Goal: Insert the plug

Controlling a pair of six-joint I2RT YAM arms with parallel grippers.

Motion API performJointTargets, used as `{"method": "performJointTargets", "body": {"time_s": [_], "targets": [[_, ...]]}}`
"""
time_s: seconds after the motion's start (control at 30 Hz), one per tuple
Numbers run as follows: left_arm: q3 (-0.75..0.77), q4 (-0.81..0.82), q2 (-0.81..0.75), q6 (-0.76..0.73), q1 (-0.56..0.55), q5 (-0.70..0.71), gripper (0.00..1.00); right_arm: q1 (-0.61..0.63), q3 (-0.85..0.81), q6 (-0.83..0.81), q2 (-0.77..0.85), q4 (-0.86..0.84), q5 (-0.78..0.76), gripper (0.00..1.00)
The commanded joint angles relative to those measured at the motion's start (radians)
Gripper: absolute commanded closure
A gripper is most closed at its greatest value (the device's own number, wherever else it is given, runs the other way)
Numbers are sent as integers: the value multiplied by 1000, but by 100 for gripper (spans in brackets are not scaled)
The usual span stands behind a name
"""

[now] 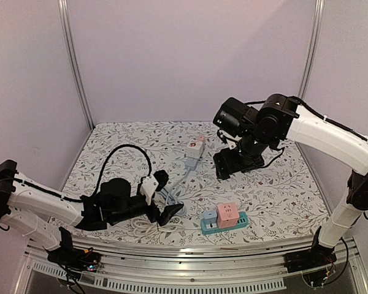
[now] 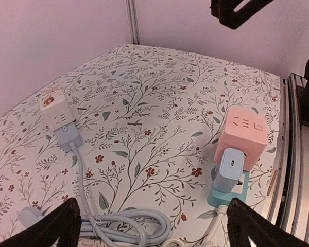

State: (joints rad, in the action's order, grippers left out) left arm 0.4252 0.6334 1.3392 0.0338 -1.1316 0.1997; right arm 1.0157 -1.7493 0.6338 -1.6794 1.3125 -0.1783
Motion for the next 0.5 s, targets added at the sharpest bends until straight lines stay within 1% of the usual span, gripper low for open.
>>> {"method": "performJointTargets", "body": {"time_s": [0.0, 0.13, 0.17, 0.2, 0.23, 0.37, 0.47], "targets": [[-20, 11, -20, -8, 12, 11, 2, -60, -25, -63, 93, -49, -34, 17], [-24, 9, -33, -8, 12, 11, 2, -111, -55, -73, 131, -60, -58, 16], [-25, 8, -34, -8, 12, 12, 2, -124, -61, -75, 141, -66, -66, 14], [-26, 6, -36, -9, 12, 15, 2, -138, -69, -77, 148, -74, -80, 5], [-27, 4, -41, -10, 12, 19, 2, -149, -69, -79, 162, -85, -97, 2], [-34, -1, -60, -15, 12, 28, 2, -187, -48, -90, 212, -155, -169, 1], [-36, -13, -73, -19, 12, 44, 2, -186, 61, -117, 271, -267, -275, 1]]}}
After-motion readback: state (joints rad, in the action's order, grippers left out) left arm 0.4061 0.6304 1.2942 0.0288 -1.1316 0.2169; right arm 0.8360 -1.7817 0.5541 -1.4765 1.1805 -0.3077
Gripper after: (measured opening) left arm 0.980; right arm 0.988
